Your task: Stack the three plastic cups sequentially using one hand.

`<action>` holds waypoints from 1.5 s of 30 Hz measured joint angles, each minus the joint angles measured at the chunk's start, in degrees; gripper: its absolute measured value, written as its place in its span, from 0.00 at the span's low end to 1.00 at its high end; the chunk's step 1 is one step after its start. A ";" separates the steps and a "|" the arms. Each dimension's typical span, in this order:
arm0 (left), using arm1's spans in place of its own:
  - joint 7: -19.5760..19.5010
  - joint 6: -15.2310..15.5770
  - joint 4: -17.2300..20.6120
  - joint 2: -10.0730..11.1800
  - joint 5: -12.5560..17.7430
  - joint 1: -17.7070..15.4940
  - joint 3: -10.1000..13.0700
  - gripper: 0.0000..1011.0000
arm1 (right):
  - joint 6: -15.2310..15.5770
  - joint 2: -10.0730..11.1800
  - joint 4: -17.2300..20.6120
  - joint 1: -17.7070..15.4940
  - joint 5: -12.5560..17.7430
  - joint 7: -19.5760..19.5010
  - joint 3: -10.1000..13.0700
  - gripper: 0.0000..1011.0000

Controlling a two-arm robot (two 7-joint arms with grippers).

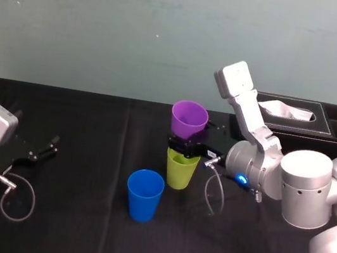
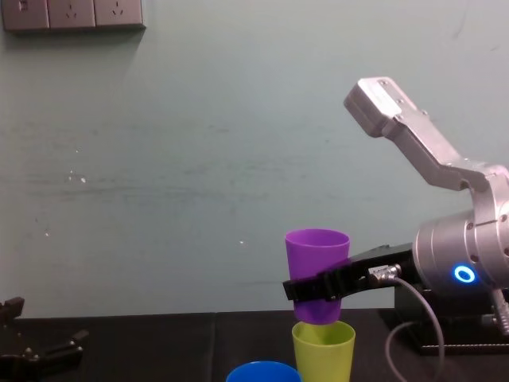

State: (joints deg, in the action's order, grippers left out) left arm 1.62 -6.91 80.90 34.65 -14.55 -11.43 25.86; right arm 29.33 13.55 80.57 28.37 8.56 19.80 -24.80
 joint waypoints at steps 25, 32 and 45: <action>0.00 0.00 0.00 0.00 0.00 0.00 0.00 0.99 | -0.95 -1.40 -3.46 0.18 -1.80 0.08 0.61 0.70; 0.00 0.00 0.00 0.00 0.00 0.00 0.00 0.99 | -1.22 -1.58 -3.93 0.12 -2.00 0.42 0.76 0.70; 0.00 0.00 0.00 0.00 0.00 0.00 0.00 0.99 | -1.49 -2.03 -5.22 0.41 -2.58 0.72 0.62 0.70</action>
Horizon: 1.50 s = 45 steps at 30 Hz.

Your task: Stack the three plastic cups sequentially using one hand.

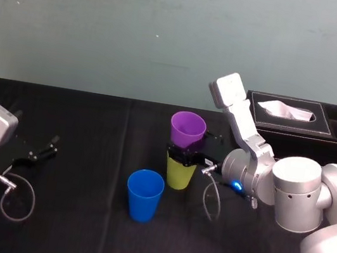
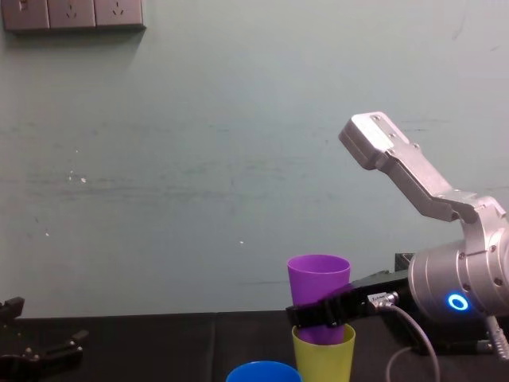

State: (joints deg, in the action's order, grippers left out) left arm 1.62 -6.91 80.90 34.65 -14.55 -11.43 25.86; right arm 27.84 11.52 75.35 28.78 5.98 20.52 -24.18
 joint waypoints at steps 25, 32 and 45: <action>0.00 0.00 0.00 0.00 0.00 0.00 0.00 0.99 | 0.11 0.08 0.16 0.00 0.03 -0.04 -0.01 0.99; 0.00 0.00 0.00 0.00 0.00 0.00 0.00 0.99 | 0.09 0.11 0.41 -0.07 0.04 -0.08 0.02 0.99; 0.00 0.00 0.00 0.00 0.00 0.00 0.00 0.99 | 0.27 3.03 8.15 -3.76 0.85 0.25 2.23 0.99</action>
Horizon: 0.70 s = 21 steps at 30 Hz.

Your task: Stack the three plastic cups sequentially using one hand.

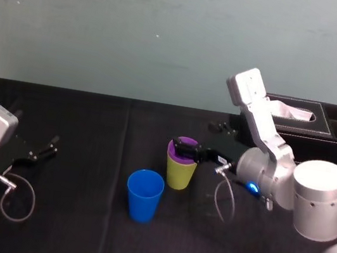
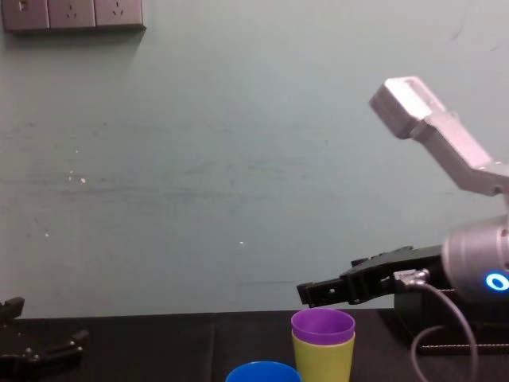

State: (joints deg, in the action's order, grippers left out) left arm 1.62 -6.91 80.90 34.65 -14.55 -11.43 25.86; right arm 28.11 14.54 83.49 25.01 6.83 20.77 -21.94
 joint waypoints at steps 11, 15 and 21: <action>0.00 0.00 0.00 0.00 0.00 0.00 0.00 0.99 | 1.95 6.24 12.71 -9.97 3.08 1.67 2.00 0.99; 0.00 0.00 0.00 0.00 0.00 0.00 0.00 0.99 | 1.96 8.12 15.46 -13.29 3.65 1.80 2.07 0.99; 0.00 0.00 0.00 0.00 0.00 0.00 0.00 0.99 | 1.70 9.59 17.40 -16.45 4.15 1.84 1.37 0.99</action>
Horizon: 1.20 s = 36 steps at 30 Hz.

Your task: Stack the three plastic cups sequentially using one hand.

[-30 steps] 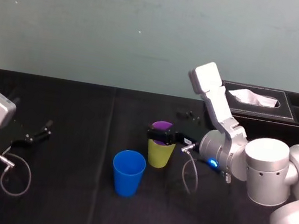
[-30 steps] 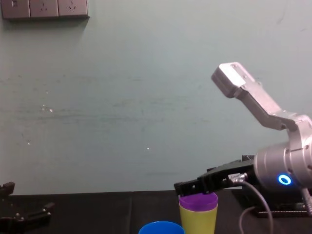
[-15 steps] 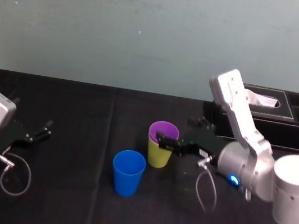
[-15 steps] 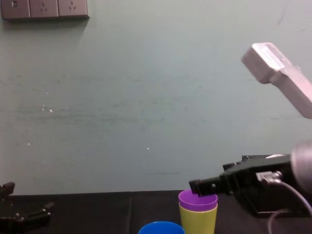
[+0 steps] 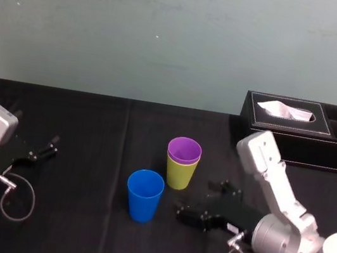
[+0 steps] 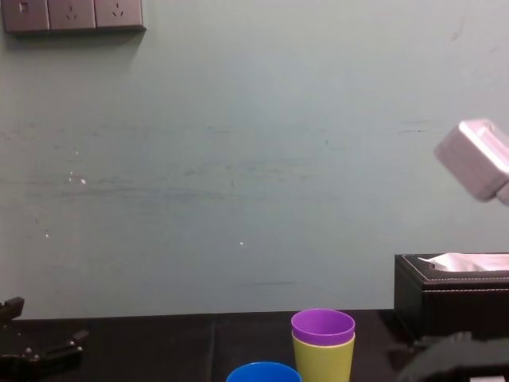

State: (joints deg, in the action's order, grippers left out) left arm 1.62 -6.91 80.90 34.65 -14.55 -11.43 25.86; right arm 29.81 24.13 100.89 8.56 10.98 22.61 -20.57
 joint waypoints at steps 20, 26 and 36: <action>0.00 0.00 0.00 0.00 0.00 0.00 0.00 0.99 | -0.31 -1.45 -0.87 -1.65 -0.04 -0.86 -3.71 0.99; 0.00 0.00 0.00 0.00 0.00 0.00 0.00 0.99 | -0.35 -2.63 -2.01 -1.19 -0.10 -1.57 -4.22 0.99; 0.00 0.00 0.00 0.00 0.00 0.00 0.00 0.99 | -0.60 -4.82 -4.79 0.27 -0.32 -2.16 -5.15 0.99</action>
State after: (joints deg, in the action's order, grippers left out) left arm 1.62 -6.91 80.90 34.65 -14.55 -11.43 25.86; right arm 29.21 19.31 96.10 8.83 10.66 20.45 -25.72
